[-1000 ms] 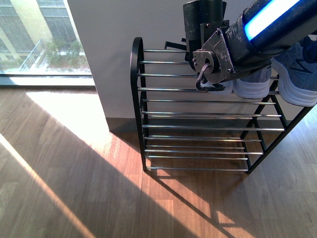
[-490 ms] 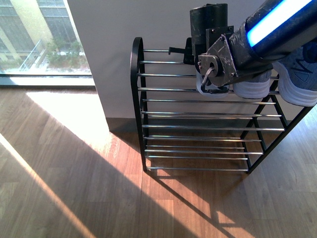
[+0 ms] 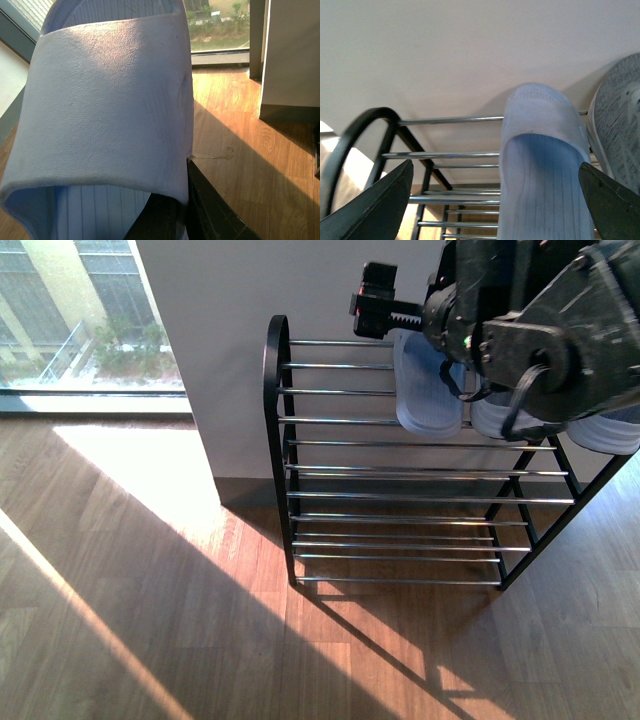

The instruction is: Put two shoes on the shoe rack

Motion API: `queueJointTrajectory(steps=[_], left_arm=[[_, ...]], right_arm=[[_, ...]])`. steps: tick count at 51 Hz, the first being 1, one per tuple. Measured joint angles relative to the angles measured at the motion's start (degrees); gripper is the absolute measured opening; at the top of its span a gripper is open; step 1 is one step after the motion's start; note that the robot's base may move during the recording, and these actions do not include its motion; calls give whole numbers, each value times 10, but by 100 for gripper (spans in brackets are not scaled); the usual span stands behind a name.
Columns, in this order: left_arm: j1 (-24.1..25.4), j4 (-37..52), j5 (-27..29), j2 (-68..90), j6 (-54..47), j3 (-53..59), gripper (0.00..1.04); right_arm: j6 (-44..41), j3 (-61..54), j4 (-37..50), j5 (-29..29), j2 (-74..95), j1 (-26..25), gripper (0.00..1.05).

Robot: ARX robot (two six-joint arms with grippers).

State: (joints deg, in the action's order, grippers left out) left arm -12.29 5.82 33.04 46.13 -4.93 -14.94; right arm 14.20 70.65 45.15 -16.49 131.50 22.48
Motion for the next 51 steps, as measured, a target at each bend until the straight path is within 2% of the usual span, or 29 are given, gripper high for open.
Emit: queueJointTrajectory(steps=[7, 19, 37, 44, 48, 51], left_arm=[[0, 0, 0, 0, 0, 0, 2], [0, 0, 0, 0, 0, 0, 2], [0, 0, 0, 0, 0, 0, 2], [0, 0, 0, 0, 0, 0, 2], [0, 0, 0, 0, 0, 0, 2], [0, 0, 0, 0, 0, 0, 2]], right_arm=[[2, -129, 44, 49, -117, 8, 96], [6, -273, 78, 103, -253, 0, 96], [20, -471, 137, 179, -416, -76, 96], [20, -490, 144, 181, -422, -83, 96], [-23, -506, 211, 105, -415, -77, 87], [-56, -518, 219, 57, -426, -79, 80]])
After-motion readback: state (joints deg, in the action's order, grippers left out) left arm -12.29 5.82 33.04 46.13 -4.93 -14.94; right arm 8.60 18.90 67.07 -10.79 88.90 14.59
